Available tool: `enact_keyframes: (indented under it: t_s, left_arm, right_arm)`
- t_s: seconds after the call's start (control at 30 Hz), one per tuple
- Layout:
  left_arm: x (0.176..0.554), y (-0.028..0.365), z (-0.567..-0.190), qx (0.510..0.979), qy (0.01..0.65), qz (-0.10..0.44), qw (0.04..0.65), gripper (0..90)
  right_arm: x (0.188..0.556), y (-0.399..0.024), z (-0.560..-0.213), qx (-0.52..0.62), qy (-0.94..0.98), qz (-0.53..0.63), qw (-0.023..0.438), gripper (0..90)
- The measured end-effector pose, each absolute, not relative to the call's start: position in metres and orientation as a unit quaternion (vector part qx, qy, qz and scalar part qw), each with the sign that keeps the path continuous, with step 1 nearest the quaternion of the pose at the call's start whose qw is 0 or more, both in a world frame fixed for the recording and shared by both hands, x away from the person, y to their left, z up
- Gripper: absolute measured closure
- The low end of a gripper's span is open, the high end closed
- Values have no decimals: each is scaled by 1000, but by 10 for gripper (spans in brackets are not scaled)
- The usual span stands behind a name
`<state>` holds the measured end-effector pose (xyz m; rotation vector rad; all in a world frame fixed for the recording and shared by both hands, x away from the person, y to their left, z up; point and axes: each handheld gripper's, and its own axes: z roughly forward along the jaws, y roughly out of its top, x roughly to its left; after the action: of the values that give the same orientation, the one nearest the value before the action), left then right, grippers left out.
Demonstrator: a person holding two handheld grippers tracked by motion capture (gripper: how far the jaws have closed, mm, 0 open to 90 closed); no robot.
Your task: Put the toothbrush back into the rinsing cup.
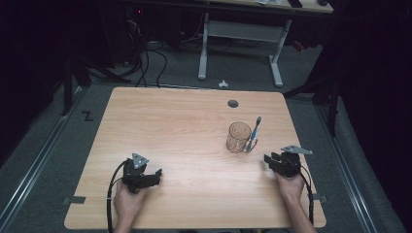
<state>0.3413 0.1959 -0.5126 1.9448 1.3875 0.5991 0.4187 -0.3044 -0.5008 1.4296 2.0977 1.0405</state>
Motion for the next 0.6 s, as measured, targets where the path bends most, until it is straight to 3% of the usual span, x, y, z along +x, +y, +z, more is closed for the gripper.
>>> enact_keyframes:
  t_s: [0.33, 0.6]
  left_arm:
    - [341, 196, -513, 745, 531, 229, 333, 180]
    - [341, 196, -513, 744, 531, 229, 333, 180]
  right_arm:
    - [420, -299, -504, 508, 756, 359, 205, 561]
    - [417, -291, -505, 493, 770, 335, 229, 439]
